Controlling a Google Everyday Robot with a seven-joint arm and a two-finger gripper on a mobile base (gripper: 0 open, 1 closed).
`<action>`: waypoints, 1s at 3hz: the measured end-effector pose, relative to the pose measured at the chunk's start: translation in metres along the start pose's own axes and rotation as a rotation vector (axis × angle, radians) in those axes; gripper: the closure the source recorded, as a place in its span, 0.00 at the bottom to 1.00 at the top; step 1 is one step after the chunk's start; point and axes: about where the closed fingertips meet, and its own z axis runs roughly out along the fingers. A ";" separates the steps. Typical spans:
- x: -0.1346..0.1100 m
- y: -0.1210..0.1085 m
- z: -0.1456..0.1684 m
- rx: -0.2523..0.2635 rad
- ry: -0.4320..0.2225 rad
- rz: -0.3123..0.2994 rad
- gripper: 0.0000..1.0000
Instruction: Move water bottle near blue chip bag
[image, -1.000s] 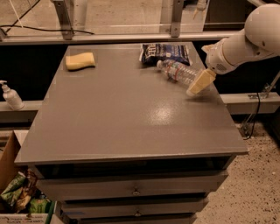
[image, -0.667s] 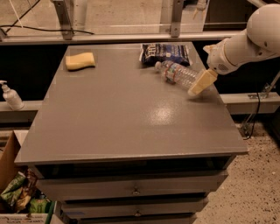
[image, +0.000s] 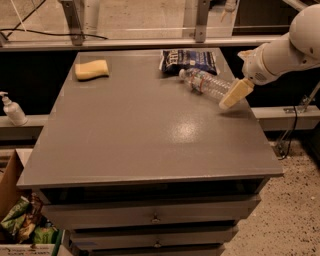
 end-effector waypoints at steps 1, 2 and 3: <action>0.006 -0.004 -0.009 0.018 -0.003 0.009 0.00; 0.017 -0.003 -0.029 0.029 -0.032 0.040 0.00; 0.032 0.012 -0.062 0.024 -0.079 0.093 0.00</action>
Offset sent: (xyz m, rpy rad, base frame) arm -0.0369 -0.0561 0.0290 0.1021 -0.0386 -0.0667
